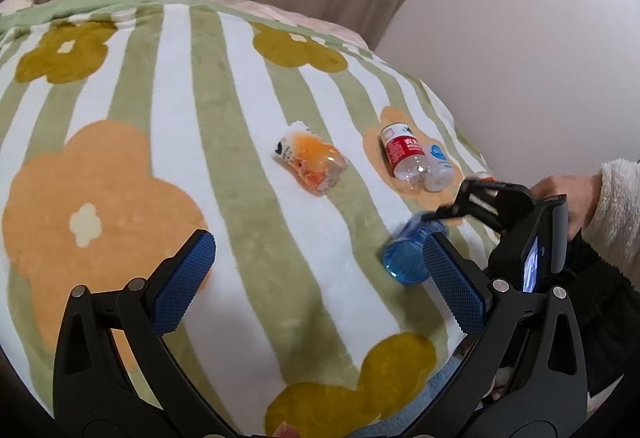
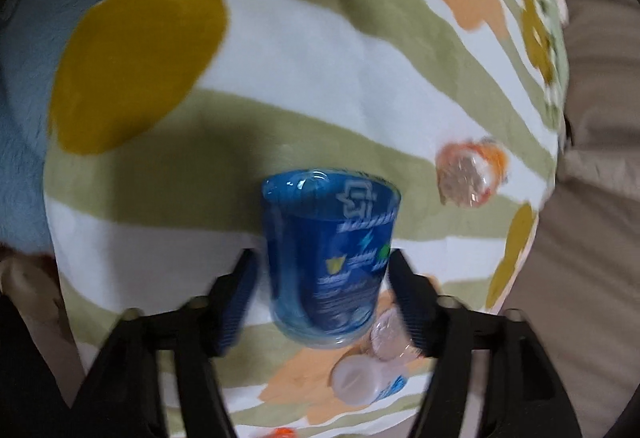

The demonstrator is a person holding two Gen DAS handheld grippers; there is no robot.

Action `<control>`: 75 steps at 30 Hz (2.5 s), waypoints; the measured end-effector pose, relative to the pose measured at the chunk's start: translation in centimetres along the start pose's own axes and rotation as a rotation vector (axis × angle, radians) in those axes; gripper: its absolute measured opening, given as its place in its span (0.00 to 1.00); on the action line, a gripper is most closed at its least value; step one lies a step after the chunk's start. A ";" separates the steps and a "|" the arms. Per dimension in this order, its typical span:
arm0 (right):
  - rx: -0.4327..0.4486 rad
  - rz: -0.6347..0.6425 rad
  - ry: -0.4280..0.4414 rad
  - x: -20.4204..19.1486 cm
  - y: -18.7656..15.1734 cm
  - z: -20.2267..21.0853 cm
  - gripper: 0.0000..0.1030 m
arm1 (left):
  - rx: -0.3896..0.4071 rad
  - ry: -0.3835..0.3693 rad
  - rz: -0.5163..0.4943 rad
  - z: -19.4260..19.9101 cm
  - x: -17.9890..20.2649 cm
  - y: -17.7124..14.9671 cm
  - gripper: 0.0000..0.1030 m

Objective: Flip cup upside down
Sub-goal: 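Turn the blue cup rim-down and lower it onto the blanket with the right tool, then open the right tool fingers to release the blue cup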

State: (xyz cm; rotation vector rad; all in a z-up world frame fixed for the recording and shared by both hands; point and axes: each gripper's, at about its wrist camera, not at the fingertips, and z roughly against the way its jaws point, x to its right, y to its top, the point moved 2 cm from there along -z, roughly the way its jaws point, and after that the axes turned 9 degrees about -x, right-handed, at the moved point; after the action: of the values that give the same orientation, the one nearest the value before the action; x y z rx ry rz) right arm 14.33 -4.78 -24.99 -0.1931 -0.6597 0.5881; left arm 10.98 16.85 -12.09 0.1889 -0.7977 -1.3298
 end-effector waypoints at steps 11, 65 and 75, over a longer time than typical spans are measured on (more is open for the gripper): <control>0.064 -1.670 0.891 10.0 -10.9 -0.3 0.85 | 0.037 -0.069 -0.042 1.7 1.3 0.8 1.00; 0.599 -1.663 -0.039 -0.6 -7.5 -1.1 0.57 | 0.150 0.096 -0.234 -1.4 7.3 -1.9 1.00; 0.574 -1.655 -0.023 -1.1 -7.6 -1.0 0.57 | 0.144 0.096 -0.222 -1.6 7.5 -2.1 1.00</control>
State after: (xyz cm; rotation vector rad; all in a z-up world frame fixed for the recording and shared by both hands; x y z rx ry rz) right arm 17.66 -11.62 -23.67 0.8594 -0.4485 -0.8351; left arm 10.45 8.97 -11.35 0.4634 -0.8088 -1.4596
